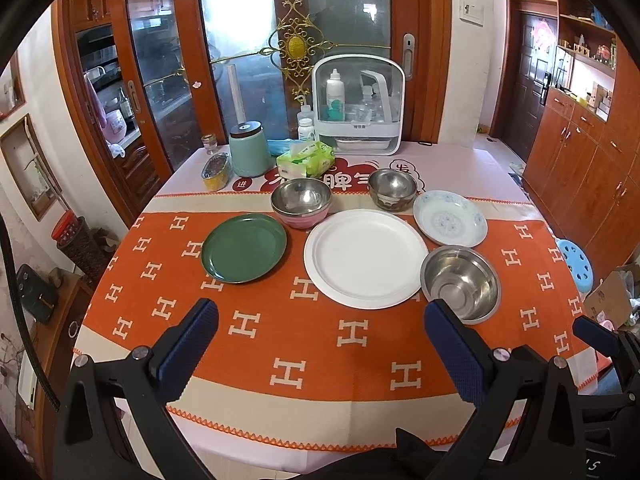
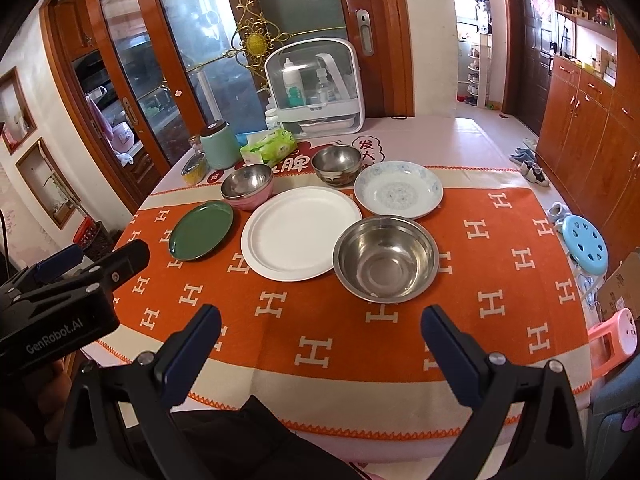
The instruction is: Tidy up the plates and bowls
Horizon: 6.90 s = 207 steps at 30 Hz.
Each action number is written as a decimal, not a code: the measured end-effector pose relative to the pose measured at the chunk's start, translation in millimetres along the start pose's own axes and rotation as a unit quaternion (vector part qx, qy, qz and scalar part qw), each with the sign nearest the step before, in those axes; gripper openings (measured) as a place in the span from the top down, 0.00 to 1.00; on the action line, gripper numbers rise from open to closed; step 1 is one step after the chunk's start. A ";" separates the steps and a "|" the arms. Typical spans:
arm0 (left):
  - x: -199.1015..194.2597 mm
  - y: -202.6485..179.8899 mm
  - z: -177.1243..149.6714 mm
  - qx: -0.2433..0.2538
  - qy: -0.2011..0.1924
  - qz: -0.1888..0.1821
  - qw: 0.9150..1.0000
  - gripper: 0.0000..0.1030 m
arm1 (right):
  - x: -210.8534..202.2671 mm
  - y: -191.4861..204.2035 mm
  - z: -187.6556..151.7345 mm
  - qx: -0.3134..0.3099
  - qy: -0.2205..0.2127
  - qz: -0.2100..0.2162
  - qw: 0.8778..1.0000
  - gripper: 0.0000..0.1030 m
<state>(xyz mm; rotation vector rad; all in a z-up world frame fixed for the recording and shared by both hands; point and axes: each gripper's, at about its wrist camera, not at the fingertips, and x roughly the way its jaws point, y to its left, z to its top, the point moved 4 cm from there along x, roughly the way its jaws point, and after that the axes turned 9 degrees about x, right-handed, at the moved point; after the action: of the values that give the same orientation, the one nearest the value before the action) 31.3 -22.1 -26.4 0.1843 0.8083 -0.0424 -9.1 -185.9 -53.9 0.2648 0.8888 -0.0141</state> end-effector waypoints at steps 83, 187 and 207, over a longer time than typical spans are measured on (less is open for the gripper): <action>358.2 43.8 -6.0 -0.144 0.301 -0.131 0.934 0.49 | 311.6 -33.7 114.5 0.064 0.277 0.011 0.959 0.31; 83.6 44.5 -39.1 -0.096 0.052 -0.128 0.986 0.67 | 94.8 -41.0 0.0 0.052 0.162 0.043 0.984 0.70; 112.1 29.6 -99.2 -0.098 0.142 -0.110 0.979 0.67 | 118.0 -44.2 -68.4 -0.020 0.198 -0.007 0.980 0.70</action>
<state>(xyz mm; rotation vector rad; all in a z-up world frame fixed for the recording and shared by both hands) 41.0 28.5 -170.1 -0.0889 1.1103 -0.1462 7.8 -201.1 -195.5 0.2276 1.2850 0.0451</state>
